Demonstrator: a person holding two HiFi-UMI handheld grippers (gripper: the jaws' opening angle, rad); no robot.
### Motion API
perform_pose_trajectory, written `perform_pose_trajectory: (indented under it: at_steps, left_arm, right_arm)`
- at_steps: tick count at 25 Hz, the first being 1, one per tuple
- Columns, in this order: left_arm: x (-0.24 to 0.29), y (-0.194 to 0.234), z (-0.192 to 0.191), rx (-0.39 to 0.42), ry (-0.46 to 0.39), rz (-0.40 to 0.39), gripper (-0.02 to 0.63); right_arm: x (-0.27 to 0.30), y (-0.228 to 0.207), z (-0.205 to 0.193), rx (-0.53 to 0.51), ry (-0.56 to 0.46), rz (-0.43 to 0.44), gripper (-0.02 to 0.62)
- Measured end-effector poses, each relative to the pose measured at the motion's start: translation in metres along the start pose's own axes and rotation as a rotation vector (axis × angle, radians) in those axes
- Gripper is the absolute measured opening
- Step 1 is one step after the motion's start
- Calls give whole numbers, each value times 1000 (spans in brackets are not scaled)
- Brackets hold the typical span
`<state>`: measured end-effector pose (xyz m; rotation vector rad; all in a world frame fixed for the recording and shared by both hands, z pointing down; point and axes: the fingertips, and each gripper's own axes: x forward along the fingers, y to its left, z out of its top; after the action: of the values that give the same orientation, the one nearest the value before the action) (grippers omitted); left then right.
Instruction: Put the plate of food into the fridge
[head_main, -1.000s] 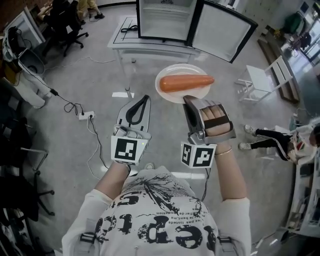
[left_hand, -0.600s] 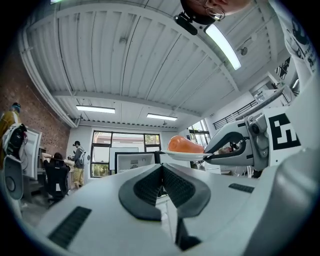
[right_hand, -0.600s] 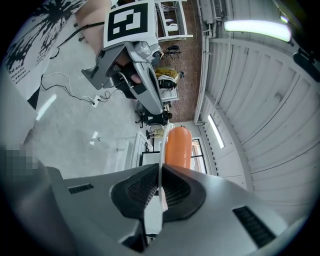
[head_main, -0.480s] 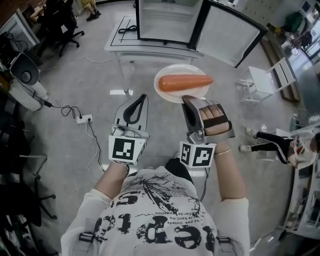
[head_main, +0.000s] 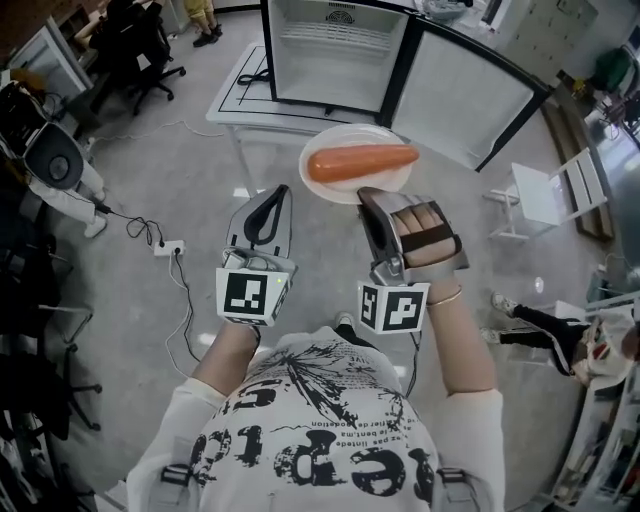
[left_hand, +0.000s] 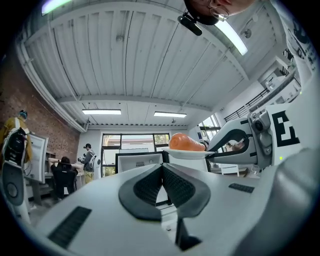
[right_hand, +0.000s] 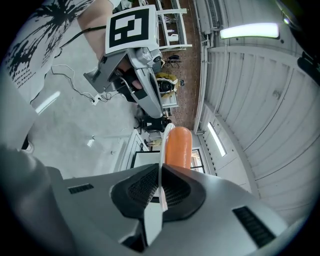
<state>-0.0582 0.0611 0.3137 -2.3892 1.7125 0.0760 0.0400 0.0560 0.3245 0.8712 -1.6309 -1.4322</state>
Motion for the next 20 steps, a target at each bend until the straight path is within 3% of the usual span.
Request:
perform_pose_trajectory:
  at_steps: [11,15,20]
  left_arm:
    - [110,-50,-5,-13,0,86,8]
    - [128,-35,-16,-85,17,128,8]
    - [145,-17,-25,-30,23,145,8]
  right_arm:
    - [55,-16,-115,-24,-94,13,17]
    - [83,-13,-126,2,-107,34,17]
    - [115,-9,-128,-12,-115,43,17]
